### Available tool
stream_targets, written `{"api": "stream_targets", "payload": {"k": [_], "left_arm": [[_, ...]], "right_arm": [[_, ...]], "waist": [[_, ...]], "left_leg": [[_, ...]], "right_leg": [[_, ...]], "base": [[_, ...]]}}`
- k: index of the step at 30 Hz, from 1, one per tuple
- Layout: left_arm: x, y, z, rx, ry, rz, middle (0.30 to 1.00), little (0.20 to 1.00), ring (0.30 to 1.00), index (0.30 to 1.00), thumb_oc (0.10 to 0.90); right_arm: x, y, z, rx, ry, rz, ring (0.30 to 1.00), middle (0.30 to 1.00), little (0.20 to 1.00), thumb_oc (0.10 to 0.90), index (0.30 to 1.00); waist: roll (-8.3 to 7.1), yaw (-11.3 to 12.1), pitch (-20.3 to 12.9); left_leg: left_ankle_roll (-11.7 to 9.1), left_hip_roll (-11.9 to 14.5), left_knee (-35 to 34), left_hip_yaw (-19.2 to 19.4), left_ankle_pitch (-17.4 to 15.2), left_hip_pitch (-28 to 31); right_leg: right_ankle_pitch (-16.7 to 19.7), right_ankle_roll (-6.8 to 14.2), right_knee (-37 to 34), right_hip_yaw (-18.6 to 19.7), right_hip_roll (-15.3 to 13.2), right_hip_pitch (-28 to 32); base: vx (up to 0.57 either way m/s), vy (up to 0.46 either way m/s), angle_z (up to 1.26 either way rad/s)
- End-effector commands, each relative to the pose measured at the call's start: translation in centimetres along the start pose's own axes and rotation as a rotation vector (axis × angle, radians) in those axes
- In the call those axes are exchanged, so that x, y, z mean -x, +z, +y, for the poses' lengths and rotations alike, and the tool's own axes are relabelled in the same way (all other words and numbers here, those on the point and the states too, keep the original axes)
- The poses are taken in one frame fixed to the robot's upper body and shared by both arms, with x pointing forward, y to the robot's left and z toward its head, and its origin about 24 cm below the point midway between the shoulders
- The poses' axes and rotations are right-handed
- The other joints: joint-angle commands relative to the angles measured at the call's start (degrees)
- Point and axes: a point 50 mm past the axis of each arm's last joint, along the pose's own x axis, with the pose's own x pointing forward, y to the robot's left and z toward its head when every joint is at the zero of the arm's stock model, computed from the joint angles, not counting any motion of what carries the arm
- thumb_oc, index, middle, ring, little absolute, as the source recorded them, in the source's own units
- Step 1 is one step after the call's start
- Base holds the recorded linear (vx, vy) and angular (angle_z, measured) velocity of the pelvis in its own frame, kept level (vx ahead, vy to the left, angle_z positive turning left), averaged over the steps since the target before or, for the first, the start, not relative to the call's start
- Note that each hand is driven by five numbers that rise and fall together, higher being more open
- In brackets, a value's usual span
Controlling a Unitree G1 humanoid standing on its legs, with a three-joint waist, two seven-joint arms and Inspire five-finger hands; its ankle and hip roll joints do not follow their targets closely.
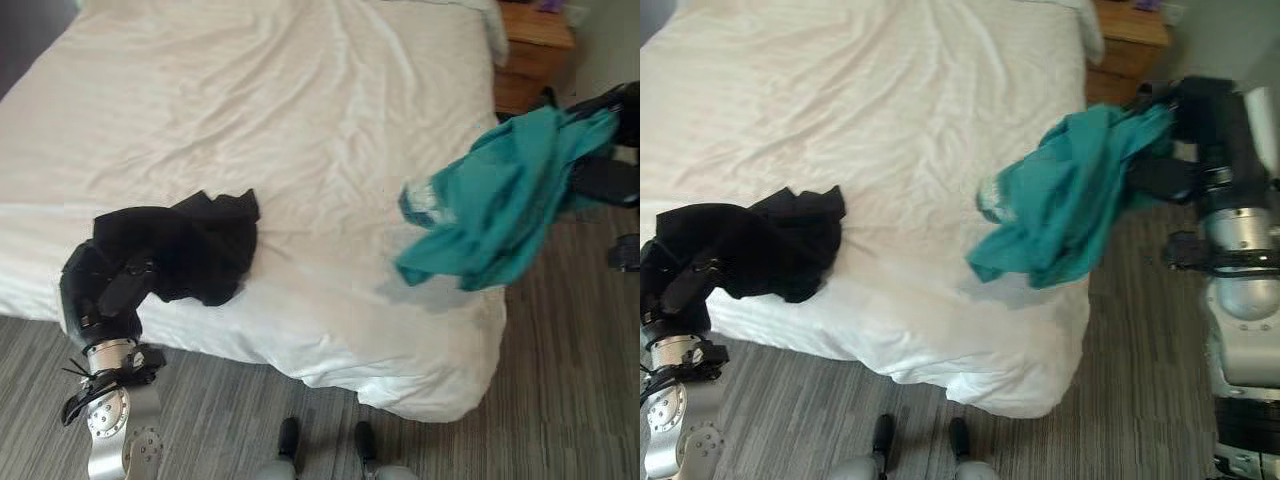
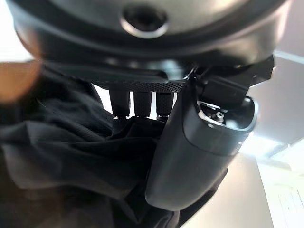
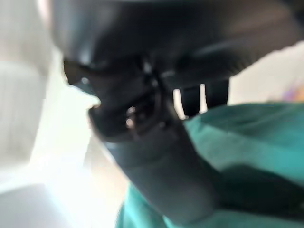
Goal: Pick up bed clothes into laundry basket.
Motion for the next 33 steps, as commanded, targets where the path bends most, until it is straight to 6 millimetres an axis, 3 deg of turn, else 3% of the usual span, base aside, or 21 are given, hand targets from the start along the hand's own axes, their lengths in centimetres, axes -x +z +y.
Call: {"api": "stream_targets", "payload": {"k": [1, 2, 3, 5, 9, 11, 12, 13, 14, 15, 17, 18, 20, 21, 23, 25, 26, 27, 28, 30, 33], "left_arm": [[-0.4, 4.4, 1.5, -0.101, 0.045, -0.244, 0.300, 0.300, 0.300, 0.300, 0.400], [-0.4, 4.4, 1.5, -0.105, 0.041, -0.243, 0.300, 0.300, 0.300, 0.300, 0.400], [0.0, 4.3, 2.2, -0.116, 0.073, -0.231, 0.300, 0.300, 0.300, 0.300, 0.400], [0.2, 4.2, 2.7, -0.123, 0.093, -0.220, 0.300, 0.300, 0.300, 0.300, 0.400], [0.1, 4.5, 3.0, -0.173, 0.094, -0.224, 0.300, 0.300, 0.300, 0.300, 0.400], [-0.6, 4.4, 2.5, -0.208, 0.064, -0.219, 0.300, 0.300, 0.300, 0.300, 0.400], [-1.2, 4.6, 2.0, -0.207, 0.040, -0.232, 0.300, 0.300, 0.300, 0.300, 0.400], [-1.8, 5.2, 1.5, -0.207, 0.015, -0.261, 0.300, 0.300, 0.300, 0.300, 0.400], [-2.3, 5.8, 1.1, -0.206, 0.002, -0.294, 0.300, 0.300, 0.300, 0.300, 0.400], [-2.9, 6.5, -0.1, -0.174, -0.028, -0.346, 0.300, 0.300, 0.300, 0.300, 0.400], [-2.9, 6.6, -0.1, -0.177, -0.026, -0.351, 0.300, 0.300, 0.300, 0.300, 0.400], [-3.1, 6.7, -0.5, -0.156, -0.029, -0.363, 0.300, 0.300, 0.300, 0.300, 0.400], [-3.1, 6.4, -0.7, -0.119, -0.017, -0.358, 0.300, 0.300, 0.300, 0.300, 0.400], [-3.1, 6.2, -0.5, -0.114, -0.010, -0.343, 0.300, 0.300, 0.300, 0.300, 0.400], [-3.3, 5.9, -0.4, -0.118, -0.002, -0.333, 0.300, 0.300, 0.300, 0.300, 0.400], [-3.3, 5.9, -0.4, -0.118, -0.003, -0.333, 0.300, 0.300, 0.300, 0.300, 0.400], [-3.3, 5.4, -0.8, -0.086, -0.020, -0.321, 0.300, 0.300, 0.300, 0.300, 0.400], [-3.4, 5.2, -1.1, -0.068, -0.017, -0.317, 0.300, 0.300, 0.300, 0.300, 0.400], [-3.4, 5.1, -1.5, -0.060, -0.037, -0.316, 0.300, 0.300, 0.300, 0.300, 0.400], [-3.2, 4.6, -2.1, -0.049, -0.057, -0.294, 0.300, 0.300, 0.300, 0.300, 0.400], [-2.3, 4.0, -2.1, -0.013, -0.050, -0.265, 0.300, 0.300, 0.300, 0.300, 0.400]], "right_arm": [[1.7, 0.6, -6.1, -0.001, -0.335, -0.080, 0.300, 0.300, 0.300, 0.400, 0.300], [1.9, 0.6, -6.1, -0.001, -0.335, -0.076, 0.300, 0.300, 0.300, 0.400, 0.300], [4.6, -1.9, -7.5, -0.048, -0.444, 0.035, 0.300, 0.300, 0.300, 0.400, 0.300], [7.4, -3.9, -7.7, -0.064, -0.499, 0.142, 0.300, 0.300, 0.300, 0.400, 0.300], [9.1, -4.6, -6.9, -0.035, -0.491, 0.204, 0.300, 0.300, 0.300, 0.400, 0.300], [9.7, -4.3, -5.8, -0.032, -0.448, 0.207, 0.300, 0.300, 0.300, 0.400, 0.300], [9.3, -4.0, -5.0, -0.038, -0.426, 0.190, 0.300, 0.300, 0.300, 0.400, 0.300], [9.1, -3.7, -4.3, -0.039, -0.407, 0.175, 0.300, 0.300, 0.300, 0.400, 0.300], [8.6, -3.4, -3.7, -0.037, -0.395, 0.153, 0.300, 0.300, 0.300, 0.400, 0.300], [8.3, -3.7, -2.5, -0.046, -0.393, 0.152, 0.300, 0.300, 0.300, 0.400, 0.300], [8.3, -3.7, -2.4, -0.048, -0.394, 0.151, 0.300, 0.300, 0.300, 0.400, 0.300], [7.7, -3.4, -1.0, -0.066, -0.374, 0.124, 0.300, 0.300, 0.300, 0.400, 0.300], [7.0, -3.2, 0.6, -0.096, -0.360, 0.105, 0.300, 0.300, 0.300, 0.400, 0.300], [6.7, -2.9, 1.1, -0.095, -0.343, 0.090, 0.300, 0.300, 0.300, 0.400, 0.300], [7.0, -3.4, 1.4, -0.084, -0.314, 0.126, 0.300, 0.300, 0.300, 0.400, 0.300], [7.0, -3.4, 1.4, -0.084, -0.315, 0.126, 0.300, 0.300, 0.300, 0.400, 0.300], [7.5, -3.7, 0.8, -0.062, -0.323, 0.147, 0.300, 0.300, 0.300, 0.400, 0.300], [7.3, -3.5, 0.7, -0.066, -0.324, 0.133, 0.300, 0.300, 0.300, 0.400, 0.300], [7.0, -3.3, 0.4, -0.053, -0.326, 0.116, 0.300, 0.300, 0.300, 0.400, 0.300], [6.7, -3.1, -0.1, -0.032, -0.323, 0.102, 0.300, 0.300, 0.300, 0.400, 0.300], [4.9, -2.5, 1.6, -0.071, -0.235, 0.056, 0.300, 0.300, 0.300, 0.400, 0.300]], "waist": [[-1.31, -3.46, -11.61], [-1.50, -3.05, -11.75], [-1.39, -4.48, -12.01], [-1.23, -6.11, -12.09], [-1.38, -8.44, -11.74], [-0.22, -11.16, -10.53], [0.31, -11.28, -9.50], [0.99, -10.92, -8.30], [1.80, -10.24, -7.56], [2.41, -11.22, -7.46], [2.14, -11.37, -7.23], [2.37, -11.26, -7.93], [1.70, -10.16, -8.40], [1.33, -9.78, -8.57], [1.06, -9.44, -9.66], [1.14, -9.47, -9.57], [1.72, -9.64, -9.92], [1.96, -9.65, -9.79], [2.05, -9.73, -9.56], [1.45, -9.66, -9.36], [-0.61, -5.72, -8.28]], "left_leg": [[-0.76, 0.89, 2.27, 0.23, -6.21, 0.70], [-0.75, 0.94, 2.18, 0.51, -6.26, 0.84], [-0.66, 1.13, 2.43, 1.97, -6.75, 1.40], [-0.54, 1.54, 2.88, 4.26, -7.56, 2.28], [-0.23, 2.56, 3.71, 8.87, -9.09, 3.60], [0.48, 3.57, 2.41, 13.77, -9.79, 5.72], [0.47, 4.24, 2.26, 15.51, -9.90, 6.34], [0.07, 5.26, 2.33, 17.57, -9.29, 6.77], [-0.26, 6.35, 2.49, 18.89, -8.87, 7.04], [-1.42, 7.83, 2.10, 20.08, -8.22, 7.63], [-1.48, 7.77, 1.93, 20.11, -7.60, 7.53], [-2.80, 9.45, 2.21, 21.63, -7.45, 8.14], [-4.26, 10.19, 1.64, 24.18, -6.95, 9.52], [-4.99, 10.85, 1.30, 25.15, -6.26, 10.00], [-7.46, 13.05, 0.24, 25.93, -3.54, 10.58], [-7.53, 13.19, 0.24, 25.89, -3.52, 10.64], [-10.01, 19.09, 0.15, 24.31, 7.44, 8.43], [-10.36, 20.37, 0.41, 23.31, 11.89, 8.11], [-10.27, 20.94, 0.57, 22.67, 13.96, 7.02], [-9.33, 20.28, 1.02, 19.86, 14.54, 6.65], [-5.01, 10.86, 6.01, -0.07, 6.84, 4.16]], "right_leg": [[-7.52, 3.92, 0.44, 1.33, -1.94, 2.49], [-7.51, 3.93, 0.45, 1.60, -1.89, 2.46], [-7.28, 4.15, 0.69, 3.06, -1.57, 1.99], [-7.08, 4.54, 1.08, 5.10, -1.14, 1.43], [-6.24, 5.37, 2.53, 9.75, 0.39, -0.60], [-5.54, 7.35, 7.48, 12.10, 2.56, -4.29], [-5.61, 8.10, 11.14, 10.29, 3.14, -6.59], [-5.07, 8.34, 13.90, 4.87, 1.36, -9.17], [-5.62, 7.62, 15.37, -1.80, -1.98, -10.46], [-5.49, 6.93, 15.21, -5.90, -6.88, -10.39], [-4.93, 6.80, 14.86, -5.90, -6.91, -10.39], [-2.72, 7.63, 13.88, -7.98, -11.69, -10.09], [1.20, 9.16, 9.26, -11.41, -15.65, -10.00], [2.30, 9.77, 8.57, -13.50, -16.54, -11.10], [-0.18, 10.74, 6.72, -14.79, -15.24, -9.41], [-0.16, 10.69, 6.64, -14.89, -15.13, -9.26], [-4.40, 8.01, 8.40, -14.33, -9.80, -8.69], [-5.77, 7.20, 9.25, -14.40, -8.10, -8.72], [-6.58, 6.22, 9.54, -14.69, -6.84, -8.39], [-7.95, 4.58, 9.13, -13.93, -4.90, -7.16], [-7.88, 2.20, 8.66, -8.59, -2.10, -6.85]], "base": [[0.03, 0.039, -0.44], [0.05, 0.061, -0.47], [0.02, 0.056, -0.42], [0.02, 0.059, -0.56], [-0.01, 0.034, -0.71], [-0.07, 0.040, -1.00], [-0.20, -0.053, -1.09], [-0.22, -0.161, -1.38], [-0.19, -0.279, -1.68], [-0.11, -0.230, -1.48], [-0.04, -0.191, -1.13], [0.02, -0.333, -0.91], [0.01, -0.430, -1.10], [0.02, -0.420, -1.47], [0.04, -0.399, -1.05], [0.01, -0.366, -0.42], [0.02, -0.689, -0.25], [0.03, -0.844, -0.04], [0.05, -0.458, -0.03], [0.06, -0.431, -0.04], [0.05, -0.402, -0.49]]}}
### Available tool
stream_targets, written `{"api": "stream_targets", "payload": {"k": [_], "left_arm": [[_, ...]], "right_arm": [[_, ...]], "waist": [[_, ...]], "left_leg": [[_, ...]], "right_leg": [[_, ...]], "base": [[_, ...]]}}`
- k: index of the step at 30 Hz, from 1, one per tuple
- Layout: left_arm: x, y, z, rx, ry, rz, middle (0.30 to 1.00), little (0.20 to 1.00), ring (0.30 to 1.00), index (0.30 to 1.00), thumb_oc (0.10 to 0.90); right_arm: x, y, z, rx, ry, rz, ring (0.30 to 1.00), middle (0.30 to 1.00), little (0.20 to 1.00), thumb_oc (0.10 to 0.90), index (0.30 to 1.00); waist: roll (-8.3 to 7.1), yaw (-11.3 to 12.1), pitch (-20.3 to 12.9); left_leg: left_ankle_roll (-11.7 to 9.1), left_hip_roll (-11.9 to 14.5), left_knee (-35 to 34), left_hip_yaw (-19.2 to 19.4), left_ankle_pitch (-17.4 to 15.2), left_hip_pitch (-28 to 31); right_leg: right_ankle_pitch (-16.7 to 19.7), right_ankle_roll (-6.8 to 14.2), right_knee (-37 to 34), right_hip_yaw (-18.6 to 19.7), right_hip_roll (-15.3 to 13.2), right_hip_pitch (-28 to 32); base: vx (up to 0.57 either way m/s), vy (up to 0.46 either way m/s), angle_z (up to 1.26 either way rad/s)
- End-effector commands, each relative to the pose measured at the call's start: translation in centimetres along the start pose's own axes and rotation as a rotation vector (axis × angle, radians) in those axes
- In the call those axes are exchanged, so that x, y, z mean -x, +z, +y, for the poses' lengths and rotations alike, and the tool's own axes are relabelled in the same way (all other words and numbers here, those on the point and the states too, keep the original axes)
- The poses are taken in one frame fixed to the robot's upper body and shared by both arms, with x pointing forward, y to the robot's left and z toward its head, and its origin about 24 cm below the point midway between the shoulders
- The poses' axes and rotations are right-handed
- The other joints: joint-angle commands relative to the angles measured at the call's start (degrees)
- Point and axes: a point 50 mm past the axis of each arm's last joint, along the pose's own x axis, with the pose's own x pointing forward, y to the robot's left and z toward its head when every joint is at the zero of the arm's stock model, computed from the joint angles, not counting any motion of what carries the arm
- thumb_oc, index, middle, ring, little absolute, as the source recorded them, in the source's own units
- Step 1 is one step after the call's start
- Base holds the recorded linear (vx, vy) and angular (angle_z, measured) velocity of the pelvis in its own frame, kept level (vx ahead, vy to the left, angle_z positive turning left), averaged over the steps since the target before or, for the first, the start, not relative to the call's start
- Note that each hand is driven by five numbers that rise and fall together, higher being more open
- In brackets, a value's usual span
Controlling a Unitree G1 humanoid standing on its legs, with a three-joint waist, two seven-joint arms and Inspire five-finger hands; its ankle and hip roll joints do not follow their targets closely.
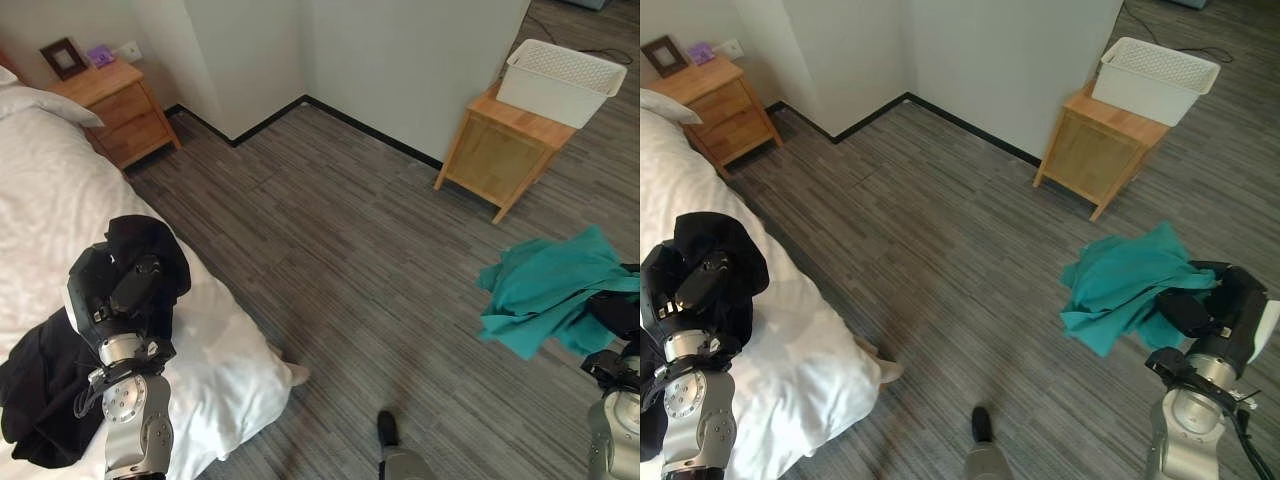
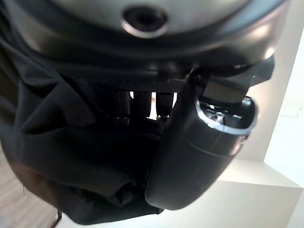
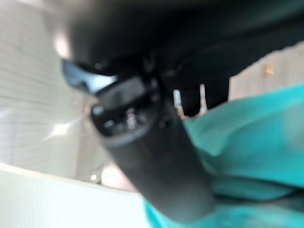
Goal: Pick up bed clothes into laundry basket.
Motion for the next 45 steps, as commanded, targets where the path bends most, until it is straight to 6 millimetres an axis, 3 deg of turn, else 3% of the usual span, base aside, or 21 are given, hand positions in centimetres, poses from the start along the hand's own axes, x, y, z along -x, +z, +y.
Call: {"api": "stream_targets", "payload": {"k": [1, 3, 4, 6, 13, 14, 16, 17, 20, 21, 23, 25, 28, 35, 45], "left_arm": [[-0.8, 5.8, -1.0, 0.026, -0.117, -0.289, 0.300, 0.300, 0.300, 0.300, 0.400], [-0.3, 5.5, -1.3, 0.065, -0.137, -0.266, 0.300, 0.300, 0.300, 0.300, 0.400], [-0.3, 5.5, -1.3, 0.064, -0.139, -0.266, 0.300, 0.300, 0.300, 0.300, 0.400], [-0.1, 5.6, -1.8, 0.050, -0.178, -0.264, 0.300, 0.300, 0.300, 0.300, 0.400], [0.0, 5.6, -1.8, 0.048, -0.179, -0.264, 0.300, 0.300, 0.300, 0.300, 0.400], [0.9, 4.3, -2.4, 0.048, -0.246, -0.195, 0.300, 0.300, 0.300, 0.300, 0.400], [0.7, 4.4, -2.6, 0.038, -0.261, -0.201, 0.300, 0.300, 0.300, 0.300, 0.400], [0.5, 5.0, -2.6, 0.044, -0.262, -0.228, 0.300, 0.300, 0.300, 0.300, 0.400], [0.5, 5.0, -2.6, 0.044, -0.262, -0.230, 0.300, 0.300, 0.300, 0.300, 0.400], [-0.1, 5.6, -2.3, 0.035, -0.228, -0.270, 0.300, 0.300, 0.300, 0.300, 0.400], [-0.3, 6.2, -1.9, -0.011, -0.209, -0.306, 0.300, 0.300, 0.300, 0.300, 0.400], [-0.5, 6.7, -1.8, -0.019, -0.194, -0.337, 0.300, 0.300, 0.300, 0.300, 0.400], [-0.6, 6.7, -2.0, 0.001, -0.198, -0.332, 0.300, 0.300, 0.300, 0.300, 0.400], [-0.2, 6.0, -2.1, 0.036, -0.183, -0.298, 0.300, 0.300, 0.300, 0.300, 0.400], [0.7, 2.5, -1.3, 0.000, -0.210, -0.097, 0.300, 0.300, 0.300, 0.300, 0.400]], "right_arm": [[-2.5, 8.7, 1.3, -0.088, 0.064, -0.436, 0.300, 0.300, 0.300, 0.400, 0.300], [-2.2, 8.7, 2.5, -0.146, 0.106, -0.432, 0.300, 0.300, 0.300, 0.400, 0.300], [-2.2, 8.7, 2.5, -0.146, 0.106, -0.432, 0.300, 0.300, 0.300, 0.400, 0.300], [-2.2, 8.6, 2.6, -0.167, 0.104, -0.427, 0.300, 0.300, 0.300, 0.400, 0.300], [-2.1, 8.6, 2.5, -0.167, 0.103, -0.425, 0.300, 0.300, 0.300, 0.400, 0.300], [0.0, 7.7, 3.2, -0.229, 0.154, -0.390, 0.300, 0.300, 0.300, 0.400, 0.300], [0.6, 7.8, 3.2, -0.213, 0.164, -0.391, 0.300, 0.300, 0.300, 0.400, 0.300], [0.7, 8.0, 3.2, -0.211, 0.159, -0.398, 0.300, 0.300, 0.300, 0.400, 0.300], [0.7, 8.0, 3.2, -0.212, 0.159, -0.399, 0.300, 0.300, 0.300, 0.400, 0.300], [1.0, 7.4, 3.2, -0.233, 0.134, -0.371, 0.300, 0.300, 0.300, 0.400, 0.300], [1.2, 7.2, 3.4, -0.247, 0.139, -0.361, 0.300, 0.300, 0.300, 0.400, 0.300], [1.3, 6.8, 4.6, -0.277, 0.175, -0.337, 0.300, 0.300, 0.300, 0.400, 0.300], [1.7, 6.3, 4.7, -0.274, 0.203, -0.309, 0.300, 0.300, 0.300, 0.400, 0.300], [2.2, 4.9, 4.8, -0.336, 0.212, -0.228, 0.300, 0.300, 0.300, 0.400, 0.300], [3.5, 1.7, 6.0, -0.429, 0.343, -0.022, 0.300, 0.300, 0.300, 0.400, 0.300]], "waist": [[-5.35, 3.48, -4.60], [-6.13, 4.57, -4.93], [-6.38, 4.88, -4.89], [-6.75, 5.54, -4.75], [-6.93, 5.83, -4.90], [-4.20, 3.68, -2.98], [-3.91, 5.48, -2.95], [-3.59, 4.57, -3.08], [-3.58, 5.15, -3.07], [-2.99, 4.27, -3.12], [-3.05, 3.77, -2.99], [-3.29, 4.24, -2.59], [-3.47, 5.01, -3.26], [-2.78, 4.77, -5.30], [-2.34, 5.16, -5.31]], "left_leg": [[2.64, -13.37, 2.08, -25.49, -5.48, -8.20], [3.40, -17.95, 1.02, -31.00, -9.82, -9.43], [3.28, -18.09, 1.19, -30.80, -9.39, -9.75], [4.38, -21.56, -0.85, -34.88, -11.70, -12.45], [4.55, -21.71, -0.83, -34.59, -11.81, -12.43], [6.78, -28.28, -4.58, -33.02, -6.44, -18.55], [6.91, -27.59, -4.66, -27.89, -6.41, -17.53], [8.19, -27.74, -3.90, -26.37, -8.65, -16.64], [8.05, -27.43, -3.72, -25.79, -8.46, -16.97], [9.29, -26.65, -2.76, -22.19, -10.53, -15.51], [9.88, -26.14, -3.03, -20.06, -11.68, -13.90], [9.98, -25.56, -3.48, -18.50, -11.49, -13.12], [10.10, -25.85, -4.09, -18.77, -11.55, -12.54], [9.89, -26.23, -6.23, -18.71, -11.99, -9.45], [9.99, -26.10, -6.23, -20.65, -12.43, -8.89]], "right_leg": [[-9.92, 0.46, -1.48, 10.13, 0.97, 4.71], [-9.78, 0.00, -2.93, 15.41, 3.41, 5.78], [-9.16, 0.04, -2.95, 15.90, 3.37, 5.41], [-9.51, -0.06, -3.59, 18.41, 4.58, 6.45], [-9.56, 0.02, -3.76, 18.72, 4.42, 6.46], [-10.20, -0.21, -2.70, 25.64, 8.91, 11.43], [-9.80, 0.27, -2.95, 28.45, 9.14, 11.40], [-11.17, 1.29, -1.80, 29.85, 8.97, 11.38], [-10.73, 1.39, -1.62, 30.50, 9.28, 10.93], [-13.95, 2.82, 5.28, 31.14, 8.48, 10.03], [-14.84, 3.76, 7.86, 29.67, 7.66, 8.42], [-13.45, 4.25, 7.02, 28.61, 7.31, 6.62], [-12.07, 3.47, 3.97, 26.81, 6.58, 6.34], [-10.54, 2.50, -4.24, 24.71, 5.32, 12.11], [-12.01, 1.91, -3.50, 23.91, 4.63, 13.08]], "base": [[0.12, -0.438, -1.15], [0.14, -0.310, -1.35], [0.14, -0.162, -1.08], [0.12, -0.106, -0.65], [0.06, -0.004, -0.38], [0.40, 0.045, -0.33], [0.25, 0.132, -1.43], [0.06, 0.143, -1.67], [0.06, 0.090, -1.17], [0.23, 0.205, -1.29], [0.19, 0.143, -0.89], [-0.03, -0.001, -1.10], [0.03, -0.037, -0.76], [0.10, -0.022, 0.06], [0.04, -0.022, 0.12]]}}
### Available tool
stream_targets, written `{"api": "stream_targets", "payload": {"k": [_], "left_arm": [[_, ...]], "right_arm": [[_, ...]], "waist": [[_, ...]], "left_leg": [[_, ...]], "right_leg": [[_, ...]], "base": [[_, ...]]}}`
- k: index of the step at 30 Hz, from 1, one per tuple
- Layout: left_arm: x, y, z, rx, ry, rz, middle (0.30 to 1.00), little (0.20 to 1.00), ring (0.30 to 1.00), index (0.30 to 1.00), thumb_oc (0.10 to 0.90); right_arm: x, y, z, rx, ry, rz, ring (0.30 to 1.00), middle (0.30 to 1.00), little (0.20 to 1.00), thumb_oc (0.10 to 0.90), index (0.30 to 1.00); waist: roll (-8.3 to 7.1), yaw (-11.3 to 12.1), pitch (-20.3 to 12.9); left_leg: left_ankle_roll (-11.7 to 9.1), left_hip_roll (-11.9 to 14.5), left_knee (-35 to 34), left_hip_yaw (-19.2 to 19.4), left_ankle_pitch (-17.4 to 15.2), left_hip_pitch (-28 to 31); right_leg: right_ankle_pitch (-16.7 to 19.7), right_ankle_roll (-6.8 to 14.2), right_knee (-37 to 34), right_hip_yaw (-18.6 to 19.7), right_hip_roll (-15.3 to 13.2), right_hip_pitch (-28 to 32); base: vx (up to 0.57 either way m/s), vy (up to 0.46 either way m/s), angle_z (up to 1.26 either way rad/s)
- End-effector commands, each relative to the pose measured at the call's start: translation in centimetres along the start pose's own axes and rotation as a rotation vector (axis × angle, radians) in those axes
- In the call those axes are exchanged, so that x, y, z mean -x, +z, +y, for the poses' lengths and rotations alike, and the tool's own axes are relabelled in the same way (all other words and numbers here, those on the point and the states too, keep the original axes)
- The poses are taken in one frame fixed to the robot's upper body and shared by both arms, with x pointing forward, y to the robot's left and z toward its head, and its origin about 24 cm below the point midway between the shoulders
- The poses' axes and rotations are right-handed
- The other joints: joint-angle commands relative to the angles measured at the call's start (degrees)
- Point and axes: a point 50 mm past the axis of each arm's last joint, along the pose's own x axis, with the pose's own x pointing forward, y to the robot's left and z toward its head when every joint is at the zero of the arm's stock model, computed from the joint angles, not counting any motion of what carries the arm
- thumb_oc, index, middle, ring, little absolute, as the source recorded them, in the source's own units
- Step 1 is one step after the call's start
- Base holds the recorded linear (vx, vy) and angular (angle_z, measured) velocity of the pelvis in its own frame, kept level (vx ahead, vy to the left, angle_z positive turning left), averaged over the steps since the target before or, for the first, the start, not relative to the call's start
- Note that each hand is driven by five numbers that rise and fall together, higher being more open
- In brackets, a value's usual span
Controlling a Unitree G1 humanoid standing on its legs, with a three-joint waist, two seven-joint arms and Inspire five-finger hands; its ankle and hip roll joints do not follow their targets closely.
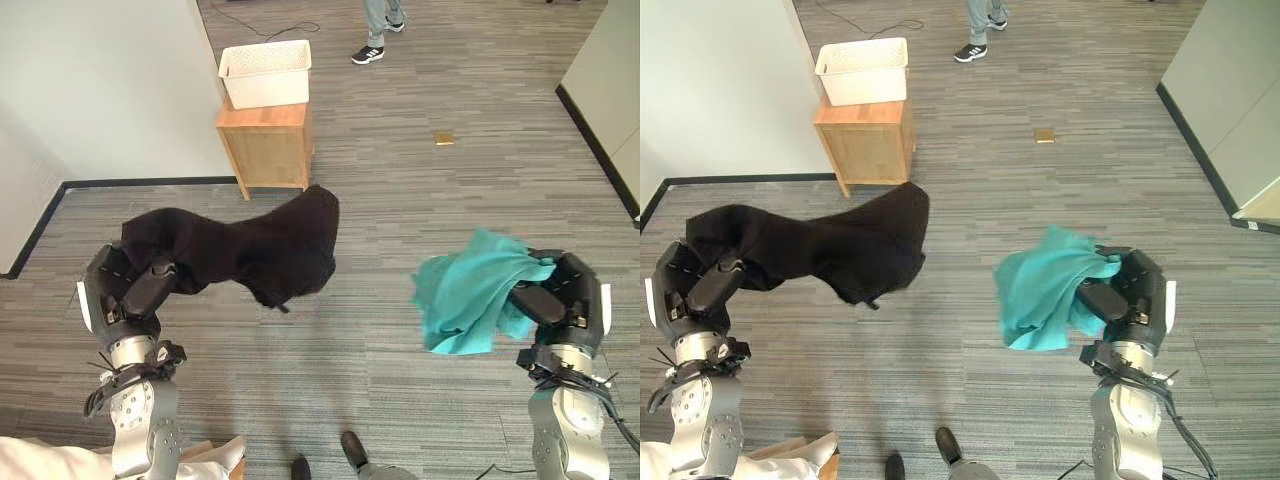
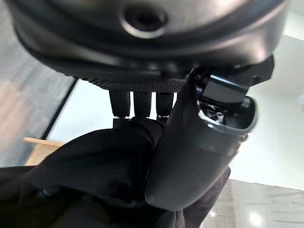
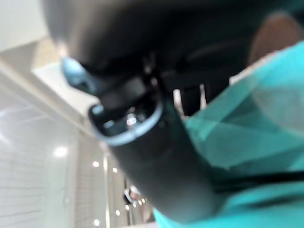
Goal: Pick up bed clothes into laundry basket.
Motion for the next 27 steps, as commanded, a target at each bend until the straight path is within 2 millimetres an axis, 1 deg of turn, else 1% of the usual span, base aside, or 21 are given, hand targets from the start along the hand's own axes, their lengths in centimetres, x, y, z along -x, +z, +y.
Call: {"api": "stream_targets", "payload": {"k": [1, 5, 6, 7, 10, 11, 12, 13, 14, 15, 16, 17, 18, 19, 20, 21, 22, 23, 24, 26, 27], "left_arm": [[-1.2, 3.5, -0.4, -0.039, -0.110, -0.169, 0.300, 0.300, 0.300, 0.300, 0.400], [-1.0, 1.1, -0.6, -0.052, -0.145, -0.042, 0.300, 0.300, 0.300, 0.300, 0.400], [-1.0, 1.0, -0.6, -0.052, -0.145, -0.041, 0.300, 0.300, 0.300, 0.300, 0.400], [-0.8, 0.3, -0.6, -0.057, -0.153, -0.002, 0.300, 0.300, 0.300, 0.300, 0.400], [-0.5, -0.4, -0.6, -0.062, -0.173, 0.043, 0.300, 0.300, 0.300, 0.300, 0.400], [-0.4, -0.8, -0.5, -0.070, -0.176, 0.067, 0.300, 0.300, 0.300, 0.300, 0.400], [-0.5, -0.7, -0.3, -0.083, -0.187, 0.075, 0.300, 0.300, 0.300, 0.300, 0.400], [-0.5, -0.6, -0.2, -0.086, -0.195, 0.075, 0.300, 0.300, 0.300, 0.300, 0.400], [-0.5, -0.7, -0.2, -0.087, -0.195, 0.077, 0.300, 0.300, 0.300, 0.300, 0.400], [-0.7, -0.6, -0.3, -0.082, -0.194, 0.073, 0.300, 0.300, 0.300, 0.300, 0.400], [-0.7, -0.6, -0.5, -0.074, -0.192, 0.071, 0.300, 0.300, 0.300, 0.300, 0.400], [-0.8, -0.6, -0.5, -0.066, -0.182, 0.067, 0.300, 0.300, 0.300, 0.300, 0.400], [-0.9, -0.6, -0.4, -0.065, -0.178, 0.067, 0.300, 0.300, 0.300, 0.300, 0.400], [-1.0, -0.6, -0.2, -0.069, -0.165, 0.062, 0.300, 0.300, 0.300, 0.300, 0.400], [-1.1, -0.5, 0.0, -0.075, -0.156, 0.058, 0.300, 0.300, 0.300, 0.300, 0.400], [-1.1, -0.5, 0.0, -0.074, -0.156, 0.058, 0.300, 0.300, 0.300, 0.300, 0.400], [-1.2, -0.4, 0.4, -0.088, -0.133, 0.050, 0.300, 0.300, 0.300, 0.300, 0.400], [-1.2, -0.4, 0.4, -0.088, -0.132, 0.050, 0.300, 0.300, 0.300, 0.300, 0.400], [-1.6, 0.3, 1.5, -0.171, -0.101, 0.012, 0.300, 0.300, 0.300, 0.300, 0.400], [-2.4, 1.6, 2.5, -0.241, -0.035, -0.056, 0.300, 0.300, 0.300, 0.300, 0.400], [-2.7, 2.7, 2.4, -0.203, -0.007, -0.114, 0.300, 0.300, 0.300, 0.300, 0.400]], "right_arm": [[-0.6, 3.2, -1.0, -0.020, 0.016, -0.165, 0.300, 0.300, 0.300, 0.400, 0.300], [-0.7, 1.8, -0.6, -0.029, 0.044, -0.091, 0.300, 0.300, 0.300, 0.400, 0.300], [-0.7, 1.8, -0.6, -0.029, 0.044, -0.091, 0.300, 0.300, 0.300, 0.400, 0.300], [-0.7, 1.5, -0.7, -0.022, 0.043, -0.075, 0.300, 0.300, 0.300, 0.400, 0.300], [-0.6, 1.2, -0.8, -0.025, 0.034, -0.057, 0.300, 0.300, 0.300, 0.400, 0.300], [-0.5, 1.0, -1.0, -0.028, 0.028, -0.045, 0.300, 0.300, 0.300, 0.400, 0.300], [-0.4, 0.8, -1.3, -0.025, 0.020, -0.035, 0.300, 0.300, 0.300, 0.400, 0.300], [-0.3, 0.9, -1.6, -0.023, 0.014, -0.039, 0.300, 0.300, 0.300, 0.400, 0.300], [-0.1, 0.9, -2.0, -0.014, 0.004, -0.041, 0.300, 0.300, 0.300, 0.400, 0.300], [-0.1, 1.0, -2.2, -0.010, -0.002, -0.043, 0.300, 0.300, 0.300, 0.400, 0.300], [-0.1, 1.1, -2.5, -0.003, -0.010, -0.040, 0.300, 0.300, 0.300, 0.400, 0.300], [-0.3, 1.4, -2.8, 0.012, -0.023, -0.051, 0.300, 0.300, 0.300, 0.400, 0.300], [-0.4, 1.6, -3.0, 0.020, -0.032, -0.056, 0.300, 0.300, 0.300, 0.400, 0.300], [-0.6, 2.0, -3.0, 0.022, -0.036, -0.071, 0.300, 0.300, 0.300, 0.400, 0.300], [-0.7, 2.2, -2.9, 0.023, -0.031, -0.081, 0.300, 0.300, 0.300, 0.400, 0.300], [-0.7, 2.2, -2.9, 0.024, -0.031, -0.081, 0.300, 0.300, 0.300, 0.400, 0.300], [-0.8, 2.4, -2.6, 0.041, -0.014, -0.090, 0.300, 0.300, 0.300, 0.400, 0.300], [-0.8, 2.4, -2.6, 0.042, -0.014, -0.090, 0.300, 0.300, 0.300, 0.400, 0.300], [-1.2, 2.5, -2.5, 0.073, -0.005, -0.094, 0.300, 0.300, 0.300, 0.400, 0.300], [-1.8, 2.6, -1.7, 0.087, 0.017, -0.100, 0.300, 0.300, 0.300, 0.400, 0.300], [-1.9, 2.9, -0.3, 0.073, 0.068, -0.120, 0.300, 0.300, 0.300, 0.400, 0.300]], "waist": [[-1.25, 1.05, -6.90], [-1.25, 1.41, -6.76], [-1.23, 1.39, -6.77], [-1.20, 1.34, -6.52], [-1.15, 1.20, -6.08], [-1.38, 1.12, -5.66], [-2.50, 1.13, -4.38], [-3.22, 1.28, -3.54], [-4.08, 1.66, -2.38], [-4.67, 1.80, -1.31], [-5.11, 2.03, -0.43], [-5.25, 1.57, -0.18], [-5.09, 1.52, -0.32], [-4.75, 1.89, -0.63], [-4.03, 2.32, -0.96], [-4.17, 2.32, -1.02], [-2.99, 3.80, -1.09], [-3.20, 3.76, -1.17], [-2.18, 5.11, -1.62], [-2.32, 6.37, -2.72], [-1.79, 6.94, -4.56]], "left_leg": [[0.43, -2.68, 0.41, -4.05, -0.61, -5.49], [0.35, -2.44, 0.50, -5.14, -0.57, -5.42], [0.35, -2.44, 0.50, -5.18, -0.57, -5.42], [0.31, -2.33, 0.55, -5.24, -0.54, -5.49], [0.19, -2.08, 1.08, -5.63, -0.77, -5.76], [0.02, -1.86, 2.12, -5.83, -1.26, -6.15], [-0.67, -1.67, 8.28, -6.18, -3.20, -8.58], [-1.46, -1.65, 13.36, -6.07, -2.80, -10.81], [-2.22, -1.28, 19.00, -5.90, -0.27, -13.90], [-2.46, -1.26, 25.38, -6.38, 1.63, -17.93], [-2.14, -1.59, 28.19, -6.72, 3.20, -20.50], [-1.58, -1.41, 29.95, -6.18, 3.20, -23.38], [-1.50, -0.95, 28.33, -5.41, 2.71, -24.98], [-1.73, -0.50, 24.62, -4.28, 2.14, -26.41], [-1.96, -0.10, 20.74, -3.74, 2.20, -26.59], [-1.94, -0.26, 19.97, -3.64, 2.53, -26.19], [-2.85, -0.22, 11.12, -2.72, 5.09, -27.73], [-2.81, -0.48, 10.05, -2.59, 5.64, -27.18], [-3.61, -0.41, 4.60, 0.23, 7.07, -30.34], [-4.03, -0.88, 3.55, 2.06, 8.84, -30.10], [-3.58, -0.12, 4.42, 4.35, 10.62, -28.44]], "right_leg": [[-13.35, 4.70, 5.69, -2.52, -3.62, 1.10], [-14.08, 4.41, 6.04, -3.12, -3.64, 1.49], [-14.14, 4.40, 6.11, -3.16, -3.63, 1.47], [-14.38, 4.35, 6.51, -3.32, -3.59, 1.32], [-14.99, 4.06, 8.01, -3.40, -3.28, 0.49], [-15.04, 3.92, 8.47, -3.21, -3.15, 0.13], [-15.00, 3.38, 9.63, -2.98, -2.95, -0.67], [-14.86, 2.97, 9.89, -3.20, -2.78, -0.58], [-14.74, 2.41, 10.15, -3.61, -3.00, -0.13], [-14.71, 1.97, 10.51, -4.34, -3.08, 0.05], [-14.71, 1.52, 10.79, -4.68, -3.38, 0.50], [-15.18, 1.19, 11.31, -5.69, -4.00, 0.47], [-15.79, 1.01, 11.38, -6.31, -4.68, 0.75], [-16.45, 1.00, 10.97, -6.85, -5.48, 1.66], [-16.95, 1.18, 10.68, -7.14, -5.51, 2.33], [-16.95, 1.18, 10.58, -7.13, -5.72, 2.40], [-18.09, 1.60, 9.72, -6.97, -6.01, 4.61], [-18.15, 1.65, 9.58, -6.98, -6.33, 4.72], [-20.15, 1.99, 8.63, -7.05, -7.18, 8.21], [-21.76, 2.80, 7.46, -6.75, -9.52, 11.98], [-22.51, 4.14, 7.03, -7.12, -11.67, 13.63]], "base": [[0.04, -0.030, 0.09], [0.03, -0.036, 0.13], [0.00, -0.021, 0.13], [0.00, -0.025, 0.09], [-0.01, -0.042, 0.08], [-0.04, -0.103, 0.01], [-0.05, -0.162, 0.00], [-0.05, -0.194, 0.06], [-0.04, -0.168, 0.13], [-0.02, -0.128, 0.13], [0.01, -0.070, 0.26], [0.09, 0.001, 0.40], [0.18, 0.053, 0.37], [0.27, 0.090, 0.08], [0.21, 0.064, -0.08], [0.33, 0.082, -0.01], [0.23, 0.047, 0.12], [0.49, 0.103, 0.10], [0.43, 0.092, 0.02], [0.67, 0.201, -0.10], [0.58, 0.210, -0.32]]}}
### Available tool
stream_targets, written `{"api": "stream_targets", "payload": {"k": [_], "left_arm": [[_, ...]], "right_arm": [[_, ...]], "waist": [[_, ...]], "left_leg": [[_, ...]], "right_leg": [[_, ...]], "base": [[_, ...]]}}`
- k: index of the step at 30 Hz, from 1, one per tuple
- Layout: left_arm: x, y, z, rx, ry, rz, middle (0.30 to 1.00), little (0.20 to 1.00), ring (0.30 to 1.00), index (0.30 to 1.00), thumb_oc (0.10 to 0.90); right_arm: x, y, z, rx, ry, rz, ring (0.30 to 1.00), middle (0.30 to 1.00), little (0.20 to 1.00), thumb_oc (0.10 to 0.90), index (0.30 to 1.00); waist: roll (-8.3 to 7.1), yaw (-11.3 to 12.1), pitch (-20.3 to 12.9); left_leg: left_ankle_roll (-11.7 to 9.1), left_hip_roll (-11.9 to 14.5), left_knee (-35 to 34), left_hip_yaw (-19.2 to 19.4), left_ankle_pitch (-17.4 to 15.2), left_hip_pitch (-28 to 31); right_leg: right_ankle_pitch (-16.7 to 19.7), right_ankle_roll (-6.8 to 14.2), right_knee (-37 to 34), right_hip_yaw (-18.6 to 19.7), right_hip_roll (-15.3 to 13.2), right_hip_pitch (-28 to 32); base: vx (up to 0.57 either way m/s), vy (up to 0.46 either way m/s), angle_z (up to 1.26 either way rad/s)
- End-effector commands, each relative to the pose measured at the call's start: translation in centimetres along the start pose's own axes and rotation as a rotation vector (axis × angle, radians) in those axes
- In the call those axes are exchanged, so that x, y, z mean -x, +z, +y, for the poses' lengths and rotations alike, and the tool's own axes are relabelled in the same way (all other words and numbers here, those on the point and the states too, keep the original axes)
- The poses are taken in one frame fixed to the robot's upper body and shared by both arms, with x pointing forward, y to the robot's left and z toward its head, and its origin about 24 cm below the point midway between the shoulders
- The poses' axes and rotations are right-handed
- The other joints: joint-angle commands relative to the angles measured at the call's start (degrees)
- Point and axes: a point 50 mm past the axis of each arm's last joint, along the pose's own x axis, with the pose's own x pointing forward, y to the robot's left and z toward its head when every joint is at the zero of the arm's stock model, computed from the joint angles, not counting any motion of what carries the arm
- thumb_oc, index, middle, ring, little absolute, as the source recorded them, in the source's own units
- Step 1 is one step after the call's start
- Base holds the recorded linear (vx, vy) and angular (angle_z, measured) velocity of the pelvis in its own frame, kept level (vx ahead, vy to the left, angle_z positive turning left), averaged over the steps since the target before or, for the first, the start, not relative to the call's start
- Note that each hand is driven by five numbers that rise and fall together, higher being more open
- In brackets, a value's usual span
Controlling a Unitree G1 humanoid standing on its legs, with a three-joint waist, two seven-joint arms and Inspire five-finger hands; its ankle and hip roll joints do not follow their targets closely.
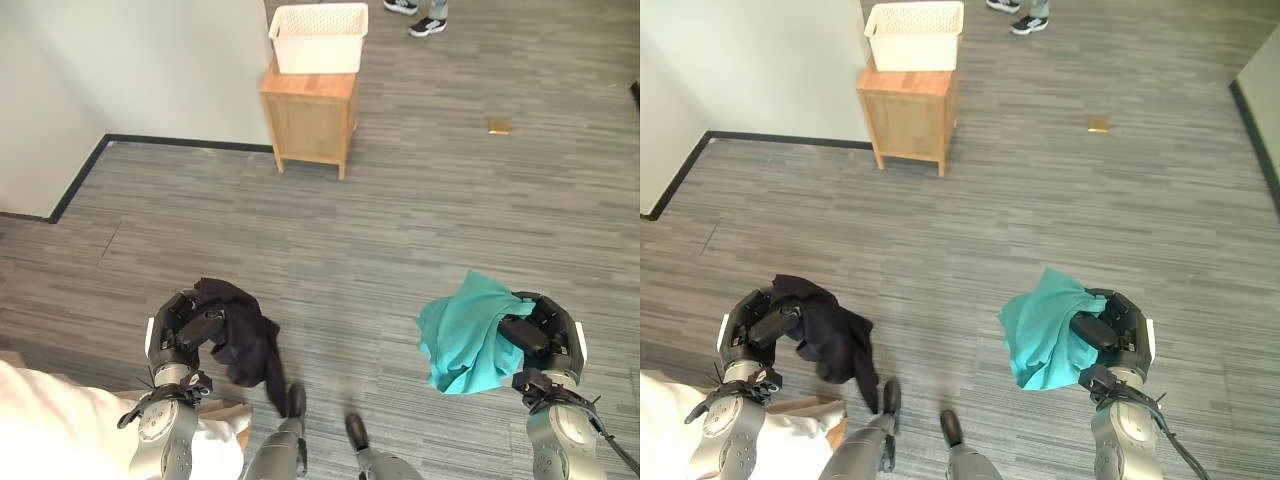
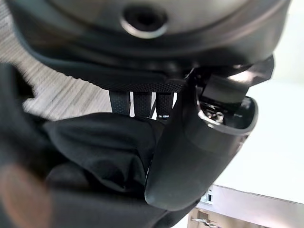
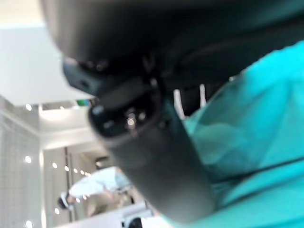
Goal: Pick up bed clothes into laundry basket.
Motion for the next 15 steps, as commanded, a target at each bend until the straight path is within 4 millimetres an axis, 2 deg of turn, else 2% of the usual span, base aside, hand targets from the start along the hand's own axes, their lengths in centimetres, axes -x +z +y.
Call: {"api": "stream_targets", "payload": {"k": [1, 2, 3, 4, 5, 6, 7, 8, 9, 10, 11, 12, 13, 14, 15], "left_arm": [[-0.6, 9.8, 2.4, -0.071, 0.066, -0.469, 0.300, 0.300, 0.300, 0.300, 0.400], [-0.5, 10.6, 2.5, -0.074, 0.084, -0.506, 0.300, 0.300, 0.300, 0.300, 0.400], [-0.7, 10.6, 2.5, -0.076, 0.098, -0.509, 0.300, 0.300, 0.300, 0.300, 0.400], [-0.7, 10.7, 2.5, -0.077, 0.098, -0.509, 0.300, 0.300, 0.300, 0.300, 0.400], [-0.8, 10.8, 2.3, -0.076, 0.094, -0.512, 0.300, 0.300, 0.300, 0.300, 0.400], [-0.6, 11.3, 1.9, -0.073, 0.075, -0.535, 0.300, 0.300, 0.300, 0.300, 0.400], [-0.7, 11.5, 1.8, -0.069, 0.065, -0.540, 0.300, 0.300, 0.300, 0.300, 0.400], [-0.7, 11.6, 1.9, -0.068, 0.066, -0.542, 0.300, 0.300, 0.300, 0.300, 0.400], [-0.8, 11.8, 1.6, -0.069, 0.041, -0.551, 0.300, 0.300, 0.300, 0.300, 0.400], [-1.0, 11.8, 1.6, -0.095, 0.023, -0.539, 0.300, 0.300, 0.300, 0.300, 0.400], [-1.0, 11.9, 1.6, -0.104, 0.019, -0.538, 0.300, 0.300, 0.300, 0.300, 0.400], [-1.1, 11.7, 1.6, -0.106, 0.017, -0.527, 0.300, 0.300, 0.300, 0.300, 0.400], [-1.1, 11.7, 1.6, -0.106, 0.016, -0.526, 0.300, 0.300, 0.300, 0.300, 0.400], [-1.3, 11.6, 1.3, -0.105, -0.008, -0.516, 0.300, 0.300, 0.300, 0.300, 0.400], [-1.4, 11.4, 1.1, -0.109, -0.018, -0.505, 0.300, 0.300, 0.300, 0.300, 0.400]], "right_arm": [[-0.8, 6.8, 1.9, 0.001, 0.107, -0.337, 0.300, 0.300, 0.300, 0.400, 0.300], [-0.7, 6.9, 2.5, -0.005, 0.131, -0.345, 0.300, 0.300, 0.300, 0.400, 0.300], [-0.7, 6.5, 3.3, -0.016, 0.157, -0.336, 0.300, 0.300, 0.300, 0.400, 0.300], [-0.6, 6.5, 3.3, -0.017, 0.158, -0.336, 0.300, 0.300, 0.300, 0.400, 0.300], [-0.6, 6.4, 3.8, -0.017, 0.178, -0.331, 0.300, 0.300, 0.300, 0.400, 0.300], [-0.7, 6.5, 4.4, -0.027, 0.201, -0.334, 0.300, 0.300, 0.300, 0.400, 0.300], [-0.7, 6.5, 4.9, -0.042, 0.230, -0.334, 0.300, 0.300, 0.300, 0.400, 0.300], [-0.7, 6.5, 5.0, -0.043, 0.232, -0.336, 0.300, 0.300, 0.300, 0.400, 0.300], [-0.7, 6.5, 5.3, -0.040, 0.252, -0.338, 0.300, 0.300, 0.300, 0.400, 0.300], [-0.7, 6.3, 5.6, -0.046, 0.260, -0.328, 0.300, 0.300, 0.300, 0.400, 0.300], [-0.6, 6.1, 5.6, -0.059, 0.256, -0.322, 0.300, 0.300, 0.300, 0.400, 0.300], [-0.6, 5.8, 5.4, -0.070, 0.251, -0.310, 0.300, 0.300, 0.300, 0.400, 0.300], [-0.5, 5.8, 5.4, -0.069, 0.251, -0.309, 0.300, 0.300, 0.300, 0.400, 0.300], [-0.5, 5.5, 4.8, -0.075, 0.231, -0.297, 0.300, 0.300, 0.300, 0.400, 0.300], [-0.4, 5.5, 4.4, -0.076, 0.216, -0.294, 0.300, 0.300, 0.300, 0.400, 0.300]], "waist": [[-3.24, 2.29, -7.52], [-3.53, 2.67, -8.59], [-4.79, 3.02, -9.85], [-4.62, 3.17, -10.00], [-5.26, 3.04, -9.92], [-4.54, 2.93, -9.25], [-3.93, 2.01, -7.92], [-3.66, 2.10, -7.77], [-2.75, 1.41, -6.64], [-0.64, 0.06, -5.07], [-0.67, -1.03, -4.21], [-0.15, -1.77, -4.02], [-0.26, -2.03, -3.98], [-0.11, -3.87, -3.47], [-0.44, -4.57, -3.57]], "left_leg": [[2.19, -0.79, -1.15, 3.87, 10.40, -3.97], [2.77, -1.43, -1.45, 4.53, 10.70, -3.41], [4.14, -3.61, 1.55, 4.35, 8.32, -2.46], [4.19, -3.29, 1.71, 4.41, 8.43, -2.78], [5.23, -4.83, 2.45, 3.64, 6.62, -1.08], [6.07, -4.90, 2.87, 3.18, 5.36, 0.53], [6.90, -5.40, 2.62, 2.44, 3.94, 3.62], [6.86, -5.00, 2.54, 2.49, 4.21, 3.54], [7.67, -4.99, 1.95, 1.89, 3.14, 6.08], [8.91, -3.92, 0.69, 0.22, 1.43, 10.62], [8.93, -4.07, -0.42, -0.54, 0.70, 13.13], [9.00, -3.71, -0.61, -1.31, 0.34, 14.50], [8.93, -3.85, -0.72, -1.59, 0.13, 14.72], [8.70, -3.99, -1.01, -3.84, -1.75, 17.82], [8.31, -4.03, -0.73, -4.85, -3.33, 19.09]], "right_leg": [[-13.94, 7.56, 5.10, -2.88, -8.47, 15.12], [-13.73, 8.51, 5.41, -3.75, -10.65, 15.46], [-7.91, 10.93, 10.37, -6.04, -15.14, 14.94], [-7.58, 10.96, 10.23, -5.79, -14.89, 14.64], [1.71, 11.45, 17.86, -5.89, -16.61, 12.31], [7.78, 9.65, 25.04, -4.89, -15.92, 8.96], [10.65, 7.98, 31.30, -4.47, -14.25, 5.20], [10.79, 7.94, 31.73, -4.23, -13.80, 4.77], [11.46, 6.83, 37.19, -3.78, -11.19, 1.90], [7.63, 6.18, 44.88, -5.17, -7.00, -5.23], [3.27, 5.63, 48.90, -6.34, -6.35, -9.82], [1.50, 5.32, 49.01, -6.61, -4.94, -12.61], [0.99, 5.20, 49.40, -6.88, -5.13, -12.50], [-3.11, 5.14, 46.96, -8.13, -3.27, -16.24], [-5.18, 5.53, 42.56, -8.66, -2.87, -16.38]], "base": [[0.60, 0.237, -0.46], [0.66, 0.190, -0.42], [0.64, 0.192, -0.25], [0.61, 0.143, 0.11], [0.34, 0.128, 0.57], [0.54, 0.198, 0.59], [0.33, 0.152, 0.43], [0.35, 0.133, 0.18], [0.48, 0.199, 0.38], [0.65, 0.212, 0.38], [0.60, 0.165, 0.45], [0.28, 0.012, 0.18], [0.44, -0.010, 0.49], [0.48, -0.056, 0.72], [0.48, -0.044, 1.06]]}}
